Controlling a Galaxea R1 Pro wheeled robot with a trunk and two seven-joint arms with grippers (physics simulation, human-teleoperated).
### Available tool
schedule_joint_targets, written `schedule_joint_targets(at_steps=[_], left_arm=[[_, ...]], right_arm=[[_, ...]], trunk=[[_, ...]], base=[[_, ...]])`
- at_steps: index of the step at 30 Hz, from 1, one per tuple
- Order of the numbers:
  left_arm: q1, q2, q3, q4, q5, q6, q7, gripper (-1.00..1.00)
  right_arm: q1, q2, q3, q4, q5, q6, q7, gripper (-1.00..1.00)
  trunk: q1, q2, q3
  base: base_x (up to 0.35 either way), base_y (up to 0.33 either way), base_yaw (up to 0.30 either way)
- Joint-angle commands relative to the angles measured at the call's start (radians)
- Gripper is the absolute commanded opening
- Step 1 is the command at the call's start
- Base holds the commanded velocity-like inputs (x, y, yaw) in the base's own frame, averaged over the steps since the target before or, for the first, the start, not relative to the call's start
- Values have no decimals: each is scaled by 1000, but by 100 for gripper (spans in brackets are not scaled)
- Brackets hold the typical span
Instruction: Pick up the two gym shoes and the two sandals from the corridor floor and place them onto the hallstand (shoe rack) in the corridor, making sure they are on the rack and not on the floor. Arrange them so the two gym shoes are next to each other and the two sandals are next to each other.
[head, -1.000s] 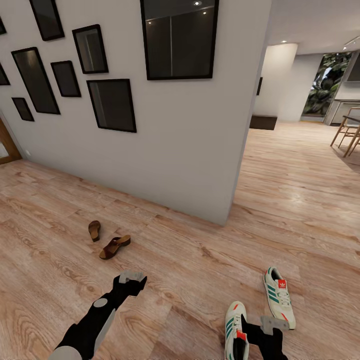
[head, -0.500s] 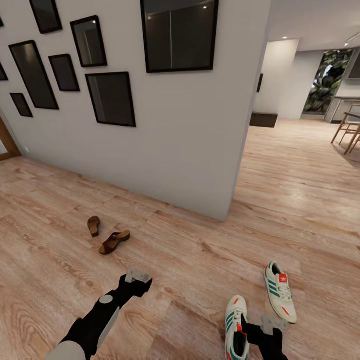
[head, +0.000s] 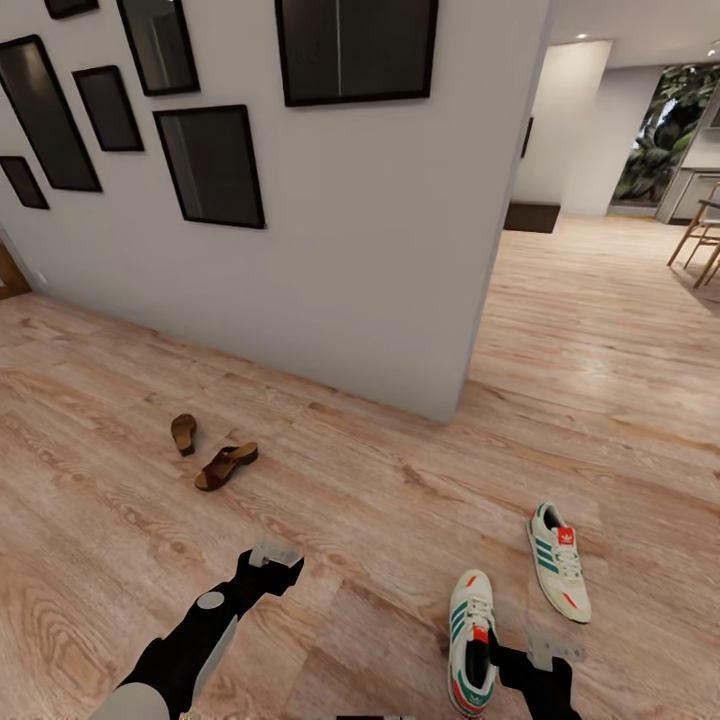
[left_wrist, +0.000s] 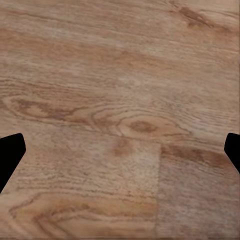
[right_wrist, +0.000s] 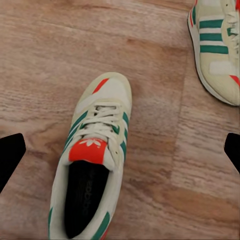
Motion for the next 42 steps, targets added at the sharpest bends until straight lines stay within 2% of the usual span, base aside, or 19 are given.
schedule_joint_targets(at_steps=[1, 15, 36, 42], left_arm=[[0, 1, -3, 0, -4, -3, 0, 100], [1, 6, -1, 0, -2, -4, 0, 100], [7, 7, 3, -1, -1, -6, 0, 100], [7, 8, 7, -1, 3, -6, 0, 100]], right_arm=[[0, 0, 1, 0, -10, -4, -2, 100], [-1, 0, 1, -25, -10, -3, -2, 100], [-1, 0, 1, -33, -10, -3, -2, 100], [-1, 0, 1, -33, -10, -3, -2, 100]], trunk=[[0, -1, -6], [6, -4, -83], [6, -4, -92], [6, -4, -92]], base=[[0, 0, -53], [0, 0, 11], [1, 1, 25], [59, 133, 0]])
